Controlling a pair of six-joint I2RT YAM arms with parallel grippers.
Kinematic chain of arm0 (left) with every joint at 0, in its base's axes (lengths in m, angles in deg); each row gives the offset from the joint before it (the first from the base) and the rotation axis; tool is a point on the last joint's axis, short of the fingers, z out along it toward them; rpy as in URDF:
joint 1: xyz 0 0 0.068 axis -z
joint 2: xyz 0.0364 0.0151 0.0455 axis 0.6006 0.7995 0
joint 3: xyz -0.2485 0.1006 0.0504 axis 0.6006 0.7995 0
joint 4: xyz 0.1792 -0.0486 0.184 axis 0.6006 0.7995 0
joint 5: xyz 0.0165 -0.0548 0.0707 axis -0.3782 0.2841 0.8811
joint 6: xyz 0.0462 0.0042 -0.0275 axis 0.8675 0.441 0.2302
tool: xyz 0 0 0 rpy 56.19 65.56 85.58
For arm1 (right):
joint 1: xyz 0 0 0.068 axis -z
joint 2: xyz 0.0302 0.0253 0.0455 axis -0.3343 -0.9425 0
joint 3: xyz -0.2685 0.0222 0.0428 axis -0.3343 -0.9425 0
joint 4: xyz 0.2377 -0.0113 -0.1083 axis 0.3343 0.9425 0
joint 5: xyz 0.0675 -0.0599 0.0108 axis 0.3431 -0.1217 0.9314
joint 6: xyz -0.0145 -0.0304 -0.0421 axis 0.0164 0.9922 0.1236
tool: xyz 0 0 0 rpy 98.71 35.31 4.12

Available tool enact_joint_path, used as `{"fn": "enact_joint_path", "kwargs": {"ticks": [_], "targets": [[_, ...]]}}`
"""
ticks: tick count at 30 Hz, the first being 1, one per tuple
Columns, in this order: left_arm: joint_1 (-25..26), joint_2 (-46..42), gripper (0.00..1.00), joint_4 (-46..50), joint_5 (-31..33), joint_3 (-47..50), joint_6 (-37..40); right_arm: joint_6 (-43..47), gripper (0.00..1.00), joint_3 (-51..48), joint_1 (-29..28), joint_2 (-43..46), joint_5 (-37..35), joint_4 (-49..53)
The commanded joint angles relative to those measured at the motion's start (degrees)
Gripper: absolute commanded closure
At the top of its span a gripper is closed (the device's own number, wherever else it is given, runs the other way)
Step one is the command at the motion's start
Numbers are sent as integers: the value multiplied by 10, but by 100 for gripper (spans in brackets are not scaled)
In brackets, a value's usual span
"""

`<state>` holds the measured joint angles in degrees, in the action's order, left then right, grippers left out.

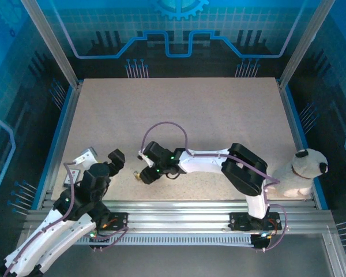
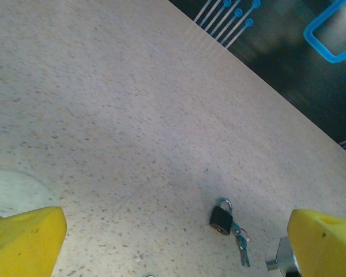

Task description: Lock with the key

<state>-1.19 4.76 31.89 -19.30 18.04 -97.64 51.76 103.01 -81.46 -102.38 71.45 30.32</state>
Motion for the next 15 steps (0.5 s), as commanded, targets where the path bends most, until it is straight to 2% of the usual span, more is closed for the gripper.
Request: {"fn": "enact_joint_path", "kwargs": {"ticks": [1,15], "targets": [[-4,-20,1,40,46,-8,-15,-45,42,40,-15,-25,-45,20],[-5,-47,1,68,68,-10,-31,-102,43,107,-60,-88,-133,66]]}}
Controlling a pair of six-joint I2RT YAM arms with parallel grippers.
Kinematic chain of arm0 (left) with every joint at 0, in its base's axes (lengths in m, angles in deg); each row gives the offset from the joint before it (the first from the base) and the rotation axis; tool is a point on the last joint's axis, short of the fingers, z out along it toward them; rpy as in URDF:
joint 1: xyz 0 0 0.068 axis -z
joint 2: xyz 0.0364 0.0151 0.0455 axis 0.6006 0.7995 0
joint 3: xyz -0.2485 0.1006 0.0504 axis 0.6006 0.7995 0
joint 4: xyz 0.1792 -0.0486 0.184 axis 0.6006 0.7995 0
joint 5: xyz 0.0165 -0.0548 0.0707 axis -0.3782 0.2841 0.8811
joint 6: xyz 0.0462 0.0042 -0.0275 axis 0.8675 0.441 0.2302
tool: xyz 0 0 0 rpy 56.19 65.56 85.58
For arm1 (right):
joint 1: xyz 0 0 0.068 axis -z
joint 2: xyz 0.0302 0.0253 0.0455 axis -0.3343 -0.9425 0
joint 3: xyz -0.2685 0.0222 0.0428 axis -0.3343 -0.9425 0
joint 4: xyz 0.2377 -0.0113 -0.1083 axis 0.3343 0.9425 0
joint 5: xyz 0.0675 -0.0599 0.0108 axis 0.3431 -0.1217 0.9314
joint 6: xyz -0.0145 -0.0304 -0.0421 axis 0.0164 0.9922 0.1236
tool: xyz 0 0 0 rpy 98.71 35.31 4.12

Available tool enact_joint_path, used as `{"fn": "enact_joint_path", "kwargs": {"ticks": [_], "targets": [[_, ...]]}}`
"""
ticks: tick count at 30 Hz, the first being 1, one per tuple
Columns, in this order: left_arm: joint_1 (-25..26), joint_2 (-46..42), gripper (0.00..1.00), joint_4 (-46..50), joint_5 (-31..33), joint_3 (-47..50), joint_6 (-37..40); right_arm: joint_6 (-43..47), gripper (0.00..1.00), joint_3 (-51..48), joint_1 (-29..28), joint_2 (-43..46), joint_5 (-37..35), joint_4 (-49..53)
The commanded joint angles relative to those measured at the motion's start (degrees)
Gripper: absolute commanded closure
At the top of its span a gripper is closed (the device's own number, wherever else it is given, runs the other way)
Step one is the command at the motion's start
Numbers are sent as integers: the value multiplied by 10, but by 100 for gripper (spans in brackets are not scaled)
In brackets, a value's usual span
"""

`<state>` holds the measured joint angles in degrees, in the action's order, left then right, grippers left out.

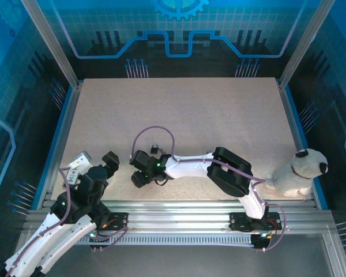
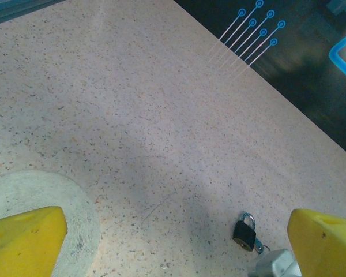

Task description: Lock with the key

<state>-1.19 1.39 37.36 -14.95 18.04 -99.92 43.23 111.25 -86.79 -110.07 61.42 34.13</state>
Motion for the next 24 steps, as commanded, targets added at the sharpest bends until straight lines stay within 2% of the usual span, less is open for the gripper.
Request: {"fn": "enact_joint_path", "kwargs": {"ticks": [1,13,20,24], "targets": [[-5,-16,1,13,24,-9,-7,-17,43,29,-8,-15,-32,30],[-4,-22,1,17,23,-12,-7,-28,48,87,-29,-48,-94,103],[-4,-30,1,20,23,-10,-8,-32,48,90,-39,-56,-93,105],[-4,-30,1,20,22,-11,-7,-29,53,101,-38,-69,-87,114]]}}
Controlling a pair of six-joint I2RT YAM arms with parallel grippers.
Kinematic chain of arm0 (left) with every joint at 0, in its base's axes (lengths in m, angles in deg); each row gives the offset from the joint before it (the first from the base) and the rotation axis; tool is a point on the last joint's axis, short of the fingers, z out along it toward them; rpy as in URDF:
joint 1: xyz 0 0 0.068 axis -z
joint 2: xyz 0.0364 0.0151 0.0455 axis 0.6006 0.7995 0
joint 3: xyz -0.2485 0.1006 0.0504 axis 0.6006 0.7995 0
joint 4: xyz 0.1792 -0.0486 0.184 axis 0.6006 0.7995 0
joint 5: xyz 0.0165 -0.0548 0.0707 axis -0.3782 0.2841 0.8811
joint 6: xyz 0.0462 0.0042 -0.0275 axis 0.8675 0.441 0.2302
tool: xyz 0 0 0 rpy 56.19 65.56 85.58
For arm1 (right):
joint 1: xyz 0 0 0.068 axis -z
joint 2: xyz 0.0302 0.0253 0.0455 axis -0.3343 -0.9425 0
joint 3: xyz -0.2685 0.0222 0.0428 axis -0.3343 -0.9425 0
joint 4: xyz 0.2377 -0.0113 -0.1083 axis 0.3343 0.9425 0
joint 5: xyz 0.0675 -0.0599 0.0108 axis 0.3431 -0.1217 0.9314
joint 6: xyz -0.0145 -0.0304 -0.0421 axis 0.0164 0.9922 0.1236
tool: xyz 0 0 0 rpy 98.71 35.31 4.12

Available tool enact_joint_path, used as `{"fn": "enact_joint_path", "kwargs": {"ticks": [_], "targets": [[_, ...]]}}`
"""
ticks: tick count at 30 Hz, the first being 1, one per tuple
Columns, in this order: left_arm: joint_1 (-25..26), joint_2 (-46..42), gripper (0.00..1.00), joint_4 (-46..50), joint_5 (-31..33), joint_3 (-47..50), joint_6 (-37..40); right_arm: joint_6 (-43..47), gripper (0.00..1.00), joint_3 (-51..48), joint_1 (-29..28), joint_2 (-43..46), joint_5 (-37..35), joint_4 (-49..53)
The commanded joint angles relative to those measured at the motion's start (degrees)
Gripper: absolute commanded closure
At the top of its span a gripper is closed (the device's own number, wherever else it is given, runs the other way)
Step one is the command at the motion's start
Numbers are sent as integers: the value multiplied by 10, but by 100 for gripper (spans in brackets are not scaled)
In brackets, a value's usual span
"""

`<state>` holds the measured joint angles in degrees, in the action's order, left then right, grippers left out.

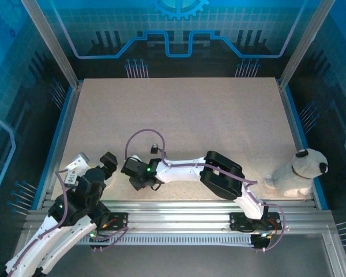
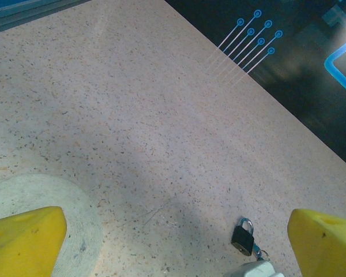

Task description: Lock with the key

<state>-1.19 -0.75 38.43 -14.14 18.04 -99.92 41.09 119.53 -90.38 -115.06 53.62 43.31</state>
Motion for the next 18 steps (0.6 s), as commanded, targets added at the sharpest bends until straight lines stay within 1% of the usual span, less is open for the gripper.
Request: {"fn": "enact_joint_path", "kwargs": {"ticks": [1,8,13,18], "targets": [[-5,-9,1,9,13,-11,-7,-9,53,20,-2,-22,-11,27],[-4,-9,1,11,13,-10,-7,-12,56,48,6,-50,-11,61],[-5,-9,1,12,13,-8,-7,-12,63,61,11,-67,-3,78],[-4,-10,1,9,13,-8,-4,-10,71,47,15,-54,-8,74]]}}
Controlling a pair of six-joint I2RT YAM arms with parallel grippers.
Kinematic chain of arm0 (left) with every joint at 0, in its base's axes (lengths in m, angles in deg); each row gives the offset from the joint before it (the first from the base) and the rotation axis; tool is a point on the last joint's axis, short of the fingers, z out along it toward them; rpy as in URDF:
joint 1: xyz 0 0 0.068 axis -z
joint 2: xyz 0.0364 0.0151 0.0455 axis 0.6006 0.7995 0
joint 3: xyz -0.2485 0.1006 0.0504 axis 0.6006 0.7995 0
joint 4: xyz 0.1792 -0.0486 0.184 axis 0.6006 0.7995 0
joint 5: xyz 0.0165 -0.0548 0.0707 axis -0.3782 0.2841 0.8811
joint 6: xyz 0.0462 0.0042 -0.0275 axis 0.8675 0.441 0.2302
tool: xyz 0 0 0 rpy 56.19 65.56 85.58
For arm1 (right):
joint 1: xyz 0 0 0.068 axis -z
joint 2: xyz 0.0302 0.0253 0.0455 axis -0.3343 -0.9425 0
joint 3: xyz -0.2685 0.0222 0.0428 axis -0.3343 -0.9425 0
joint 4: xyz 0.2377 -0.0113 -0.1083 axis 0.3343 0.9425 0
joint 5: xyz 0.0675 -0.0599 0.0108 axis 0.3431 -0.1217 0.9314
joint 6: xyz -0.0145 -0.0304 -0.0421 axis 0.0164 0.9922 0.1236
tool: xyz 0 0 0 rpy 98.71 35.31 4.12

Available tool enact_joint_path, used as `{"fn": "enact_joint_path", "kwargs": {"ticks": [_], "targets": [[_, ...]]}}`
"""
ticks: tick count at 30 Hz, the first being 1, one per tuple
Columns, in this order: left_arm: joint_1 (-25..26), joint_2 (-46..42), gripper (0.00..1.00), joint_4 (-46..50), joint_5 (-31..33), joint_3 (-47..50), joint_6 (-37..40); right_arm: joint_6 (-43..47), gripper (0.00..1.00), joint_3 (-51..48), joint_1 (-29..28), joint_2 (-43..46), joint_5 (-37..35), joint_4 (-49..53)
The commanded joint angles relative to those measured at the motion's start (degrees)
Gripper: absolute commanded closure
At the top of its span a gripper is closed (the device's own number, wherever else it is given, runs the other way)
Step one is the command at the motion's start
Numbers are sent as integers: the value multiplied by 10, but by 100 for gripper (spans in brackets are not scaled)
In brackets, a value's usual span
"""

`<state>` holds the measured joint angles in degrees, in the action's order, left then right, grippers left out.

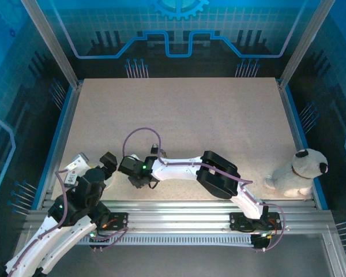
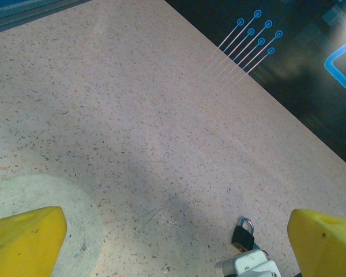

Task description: Lock with the key

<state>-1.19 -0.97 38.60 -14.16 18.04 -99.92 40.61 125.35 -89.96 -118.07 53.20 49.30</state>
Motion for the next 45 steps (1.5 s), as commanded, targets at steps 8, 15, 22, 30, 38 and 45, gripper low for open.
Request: {"fn": "enact_joint_path", "kwargs": {"ticks": [8,15,22,30,38,45], "targets": [[-5,-6,1,-8,7,0,4,28,76,-65,20,28,-7,-22],[-5,3,1,-25,-5,7,10,62,77,-168,49,104,40,-110],[-5,24,1,-45,-24,12,16,79,77,-256,79,172,104,-194],[-5,80,1,-94,-77,25,16,68,77,-329,128,221,191,-264],[-5,135,1,-143,-126,35,10,65,77,-364,143,236,210,-290],[-4,184,1,-198,-177,57,-8,55,77,-383,159,236,240,-316]]}}
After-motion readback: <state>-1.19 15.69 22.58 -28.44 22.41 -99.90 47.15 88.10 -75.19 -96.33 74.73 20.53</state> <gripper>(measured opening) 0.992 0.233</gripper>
